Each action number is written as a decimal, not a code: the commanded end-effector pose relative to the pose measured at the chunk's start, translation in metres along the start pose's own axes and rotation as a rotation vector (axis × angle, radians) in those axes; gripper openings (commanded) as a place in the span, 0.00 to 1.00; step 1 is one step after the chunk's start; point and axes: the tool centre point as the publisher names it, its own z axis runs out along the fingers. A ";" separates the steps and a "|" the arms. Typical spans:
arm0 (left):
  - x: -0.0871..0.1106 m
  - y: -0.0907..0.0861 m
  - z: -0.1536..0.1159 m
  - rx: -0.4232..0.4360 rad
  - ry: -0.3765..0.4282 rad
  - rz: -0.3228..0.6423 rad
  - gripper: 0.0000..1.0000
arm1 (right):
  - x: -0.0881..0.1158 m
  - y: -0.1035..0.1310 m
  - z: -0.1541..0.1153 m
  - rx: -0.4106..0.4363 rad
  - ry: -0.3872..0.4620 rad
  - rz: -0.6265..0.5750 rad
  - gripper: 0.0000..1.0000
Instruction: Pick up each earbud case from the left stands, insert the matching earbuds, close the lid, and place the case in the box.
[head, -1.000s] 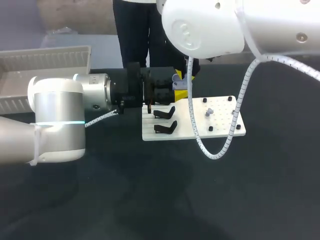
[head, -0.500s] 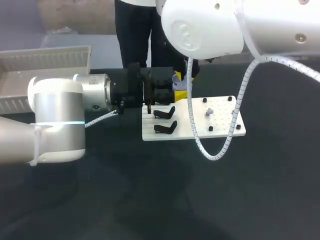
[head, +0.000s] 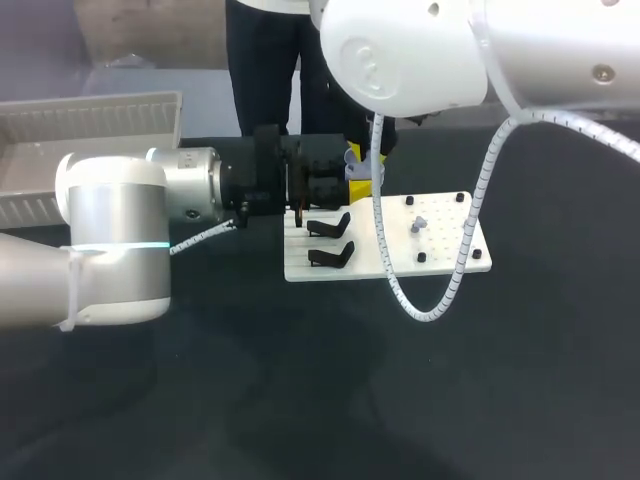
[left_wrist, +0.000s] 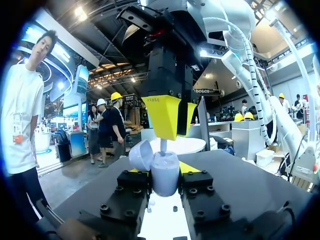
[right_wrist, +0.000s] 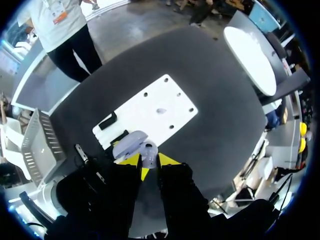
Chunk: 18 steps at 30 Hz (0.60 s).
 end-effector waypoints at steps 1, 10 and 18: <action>0.001 -0.001 0.000 -0.006 -0.004 0.004 0.00 | 0.000 0.001 0.003 0.004 0.003 0.001 0.00; 0.001 -0.001 0.000 -0.006 -0.004 0.004 0.00 | -0.002 0.001 0.003 0.004 0.001 0.008 0.00; 0.001 -0.001 0.000 -0.006 -0.004 0.004 0.00 | -0.003 0.002 0.006 0.009 0.004 0.006 0.00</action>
